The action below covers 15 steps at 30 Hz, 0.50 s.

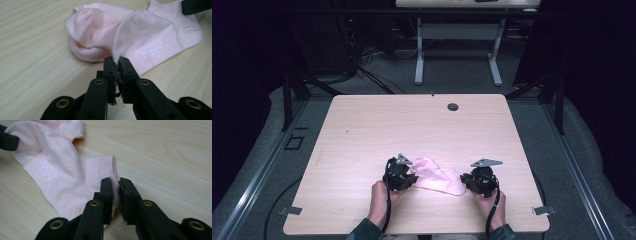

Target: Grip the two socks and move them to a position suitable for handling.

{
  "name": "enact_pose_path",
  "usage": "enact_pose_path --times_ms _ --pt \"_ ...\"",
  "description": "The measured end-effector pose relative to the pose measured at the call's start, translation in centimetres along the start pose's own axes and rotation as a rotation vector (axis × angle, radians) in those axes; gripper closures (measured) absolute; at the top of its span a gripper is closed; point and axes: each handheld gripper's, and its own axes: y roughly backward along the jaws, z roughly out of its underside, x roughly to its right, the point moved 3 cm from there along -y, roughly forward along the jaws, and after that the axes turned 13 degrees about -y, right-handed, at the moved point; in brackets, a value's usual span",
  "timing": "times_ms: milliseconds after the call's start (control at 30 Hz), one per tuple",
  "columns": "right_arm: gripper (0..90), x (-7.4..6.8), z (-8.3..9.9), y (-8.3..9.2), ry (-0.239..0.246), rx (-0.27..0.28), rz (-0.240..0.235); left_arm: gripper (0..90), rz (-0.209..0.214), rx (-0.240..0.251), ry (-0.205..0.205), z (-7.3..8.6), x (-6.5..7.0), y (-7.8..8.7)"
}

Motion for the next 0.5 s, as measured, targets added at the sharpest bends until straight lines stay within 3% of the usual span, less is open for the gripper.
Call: enact_pose_path --times_ms 133,300,367,500 --pt "82.9 -0.7 0.3 0.6 0.007 -0.015 -0.034 87.5 0.059 0.025 0.046 0.6 0.2 1.1" --pt "82.9 -2.1 0.9 2.9 0.007 -0.017 -0.113 87.4 0.114 0.030 0.088 2.3 1.1 3.7" --pt "82.7 -2.6 1.4 3.5 0.012 -0.032 -0.128 87.1 0.116 0.013 0.097 3.3 1.4 4.5" --pt "78.7 -3.1 2.6 3.2 0.030 -0.092 -0.126 79.0 0.065 -0.045 0.076 5.0 1.7 4.8"
